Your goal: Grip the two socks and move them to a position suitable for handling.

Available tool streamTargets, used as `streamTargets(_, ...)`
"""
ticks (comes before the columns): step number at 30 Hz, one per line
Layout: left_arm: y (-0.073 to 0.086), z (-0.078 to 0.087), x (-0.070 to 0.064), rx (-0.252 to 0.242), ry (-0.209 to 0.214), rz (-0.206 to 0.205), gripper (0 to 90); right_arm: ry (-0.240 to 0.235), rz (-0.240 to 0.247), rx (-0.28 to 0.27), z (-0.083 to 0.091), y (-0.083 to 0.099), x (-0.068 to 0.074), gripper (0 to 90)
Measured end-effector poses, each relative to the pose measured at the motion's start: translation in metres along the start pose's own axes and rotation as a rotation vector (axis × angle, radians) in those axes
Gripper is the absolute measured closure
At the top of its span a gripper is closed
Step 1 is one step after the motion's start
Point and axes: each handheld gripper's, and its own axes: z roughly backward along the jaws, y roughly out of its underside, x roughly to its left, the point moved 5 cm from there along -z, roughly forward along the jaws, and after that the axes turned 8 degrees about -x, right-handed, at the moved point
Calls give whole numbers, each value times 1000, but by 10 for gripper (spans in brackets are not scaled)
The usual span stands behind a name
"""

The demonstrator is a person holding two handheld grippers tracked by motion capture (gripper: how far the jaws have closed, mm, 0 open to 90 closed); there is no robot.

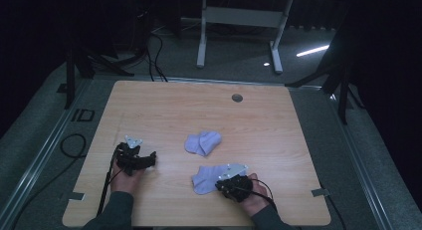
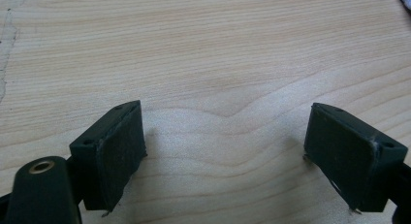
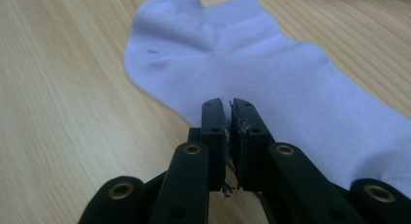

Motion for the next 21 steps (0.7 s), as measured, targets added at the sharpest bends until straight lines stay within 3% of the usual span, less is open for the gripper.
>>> streamTargets(11, 0, 0, 0, 0, 0, 0, 143, -13, 4, -25, -16, -19, 13, 821)
streamTargets(14, 0, 0, 0, 0, 0, 0, 143, 13, -11, -62, -12, -35, 3, 815)
streamTargets(21, 0, 0, 0, 1, 0, 0, 143, 59, -29, -78, -18, -58, -21, 787)
